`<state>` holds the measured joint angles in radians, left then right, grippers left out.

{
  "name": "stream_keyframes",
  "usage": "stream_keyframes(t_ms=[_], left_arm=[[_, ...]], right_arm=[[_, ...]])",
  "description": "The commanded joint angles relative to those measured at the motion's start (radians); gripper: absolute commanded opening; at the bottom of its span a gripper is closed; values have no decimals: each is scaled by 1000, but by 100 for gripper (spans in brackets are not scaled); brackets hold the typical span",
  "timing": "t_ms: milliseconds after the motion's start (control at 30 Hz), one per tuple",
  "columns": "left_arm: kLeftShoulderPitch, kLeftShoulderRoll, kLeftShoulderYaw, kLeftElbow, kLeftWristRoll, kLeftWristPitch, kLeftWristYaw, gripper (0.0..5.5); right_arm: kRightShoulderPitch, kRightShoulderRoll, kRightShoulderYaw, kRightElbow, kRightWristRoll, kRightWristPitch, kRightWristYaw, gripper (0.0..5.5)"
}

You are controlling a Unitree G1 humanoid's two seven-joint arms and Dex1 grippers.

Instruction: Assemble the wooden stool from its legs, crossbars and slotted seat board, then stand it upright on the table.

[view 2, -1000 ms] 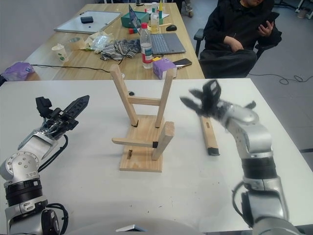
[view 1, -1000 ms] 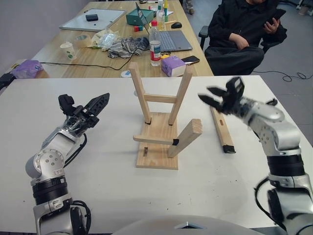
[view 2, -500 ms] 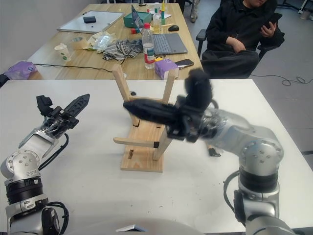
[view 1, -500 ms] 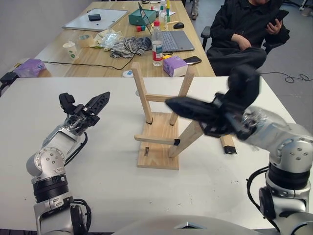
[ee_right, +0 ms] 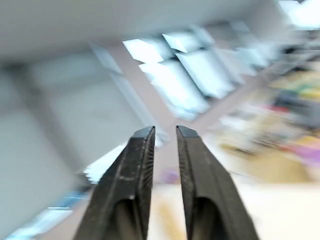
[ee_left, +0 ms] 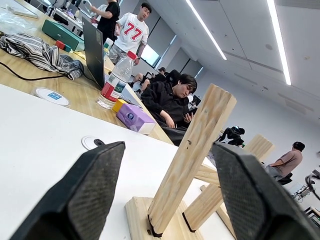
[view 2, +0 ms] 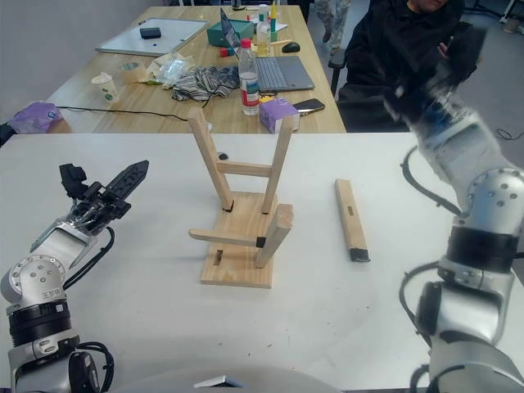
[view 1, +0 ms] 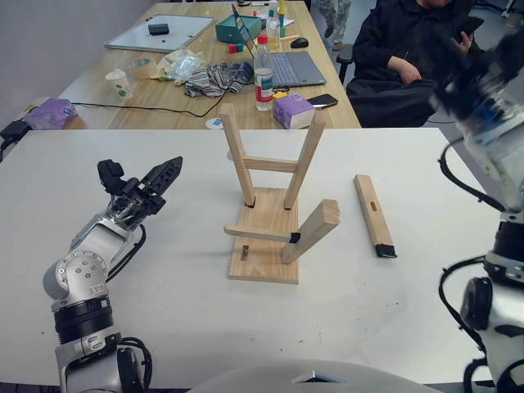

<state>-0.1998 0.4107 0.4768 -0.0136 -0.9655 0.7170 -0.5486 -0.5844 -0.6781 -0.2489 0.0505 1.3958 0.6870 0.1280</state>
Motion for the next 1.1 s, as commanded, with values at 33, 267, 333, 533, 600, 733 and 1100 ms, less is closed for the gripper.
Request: stream_keyframes(t_ms=[33,267,333,533,600,733,1100], left_arm=[[-5,7,27,-34,13,-23,55,318],[-22,-24,-2,-93,89,-113,146,318],[-31,-31,-11,-107,88,-116,158,318],[-54,-33,-26,-97,92,-118,164,318],[-52,-29,-23,-102,93,-121,167,318],[-65,-21,2,-123,80,-133,180,318],[-419,82,-26,-192,-467,143,98,363]], right_arm=[[326,-109,210,-206,-458,19,-115,154],[596,-11,208,-349,-684,37,-205,266],[609,27,226,-333,-718,47,-187,306],[618,129,239,-206,-803,53,-132,314],[639,140,232,-151,-834,49,-101,294],[663,165,217,-107,-867,12,-32,224],[-125,311,85,-274,-425,-166,354,203]])
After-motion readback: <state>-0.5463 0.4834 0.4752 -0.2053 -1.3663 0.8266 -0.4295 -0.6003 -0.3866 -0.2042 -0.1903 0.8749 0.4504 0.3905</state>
